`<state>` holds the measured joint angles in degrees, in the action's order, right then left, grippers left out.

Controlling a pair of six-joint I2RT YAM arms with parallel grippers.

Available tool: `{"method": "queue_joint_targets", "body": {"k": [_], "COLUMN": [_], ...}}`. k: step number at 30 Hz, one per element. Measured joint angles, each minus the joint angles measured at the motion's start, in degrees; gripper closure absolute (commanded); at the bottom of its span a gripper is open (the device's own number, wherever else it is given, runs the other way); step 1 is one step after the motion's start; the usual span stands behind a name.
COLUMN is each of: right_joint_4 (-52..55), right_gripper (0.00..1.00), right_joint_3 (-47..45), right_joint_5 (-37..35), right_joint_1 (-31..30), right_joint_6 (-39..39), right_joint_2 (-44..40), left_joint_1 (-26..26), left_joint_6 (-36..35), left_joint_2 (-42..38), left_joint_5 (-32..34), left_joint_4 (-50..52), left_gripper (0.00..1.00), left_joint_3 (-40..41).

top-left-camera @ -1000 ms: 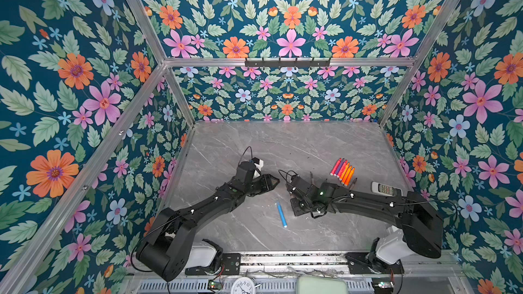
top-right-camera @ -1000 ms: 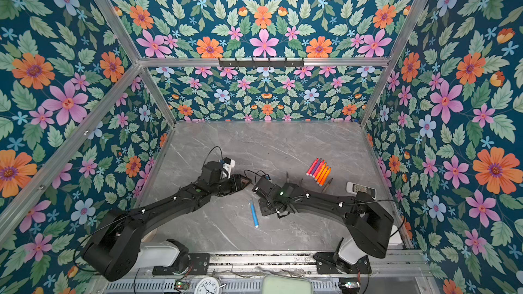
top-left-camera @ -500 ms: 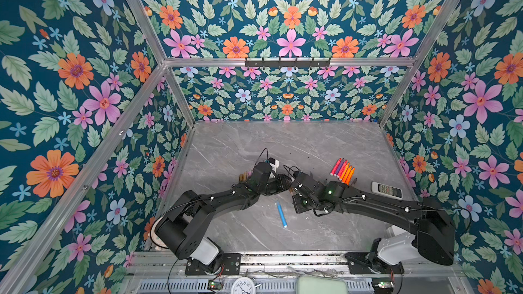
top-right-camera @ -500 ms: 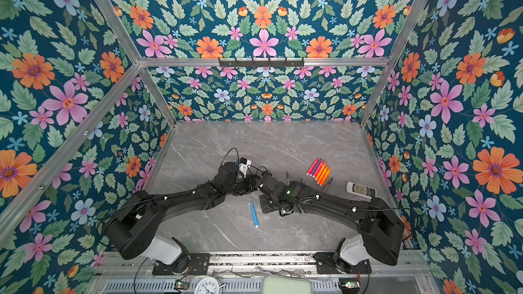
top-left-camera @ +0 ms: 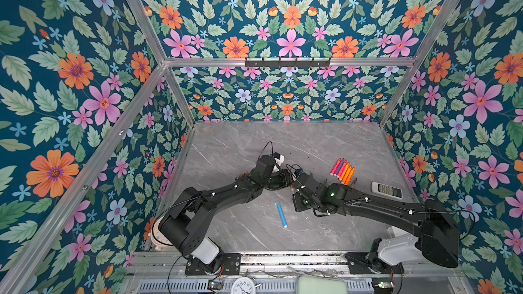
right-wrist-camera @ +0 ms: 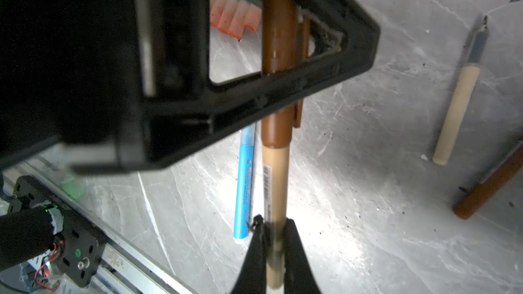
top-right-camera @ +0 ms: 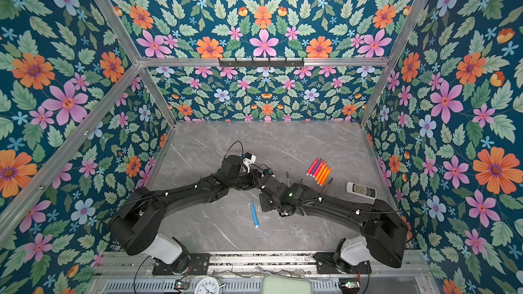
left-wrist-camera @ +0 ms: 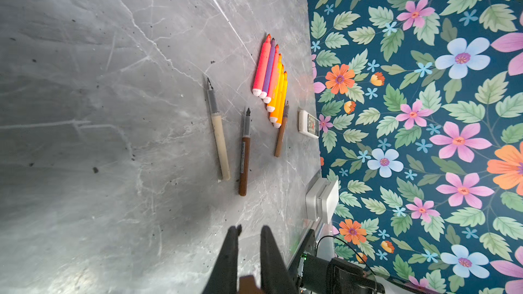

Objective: Remove pen caps from pens
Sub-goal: Open the pen cap on the pen, then place the pen cap at the middle-left of the table.

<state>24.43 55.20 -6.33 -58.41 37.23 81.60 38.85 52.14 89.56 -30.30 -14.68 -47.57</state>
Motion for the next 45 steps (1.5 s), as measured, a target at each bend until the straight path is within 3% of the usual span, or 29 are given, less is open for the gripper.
{"method": "queue_joint_targets", "body": {"k": [10, 22, 26, 31, 45], "right_joint_4": [-7.63, -16.31, -5.40, -2.27, 1.60], "right_gripper": [1.00, 1.00, 1.00, 1.00, 1.00], "right_joint_3": [-3.45, -6.80, -8.33, -7.78, -7.96], "right_joint_5": [-3.30, -0.31, 6.25, 8.00, 6.93], "right_joint_1": [-1.66, -1.86, -2.89, -2.69, -0.79], "right_joint_6": [3.06, 3.08, 3.30, 3.50, 3.45], "right_joint_2": [-1.01, -1.62, -1.03, -1.14, -3.87], "left_joint_1": [-3.32, -8.09, -10.05, -9.94, -11.54], "left_joint_6": [-2.60, 0.11, 0.42, 0.74, 0.17], "left_joint_2": [1.22, -2.93, -3.67, -3.76, -5.38], "left_joint_5": [-4.26, -7.93, -1.88, -0.87, -0.85], "left_joint_4": [8.33, 4.35, -2.99, -6.16, -7.50], "left_gripper": [1.00, 1.00, 1.00, 1.00, 1.00], "left_joint_3": [-4.63, 1.33, 1.27, 1.68, 6.12]}}
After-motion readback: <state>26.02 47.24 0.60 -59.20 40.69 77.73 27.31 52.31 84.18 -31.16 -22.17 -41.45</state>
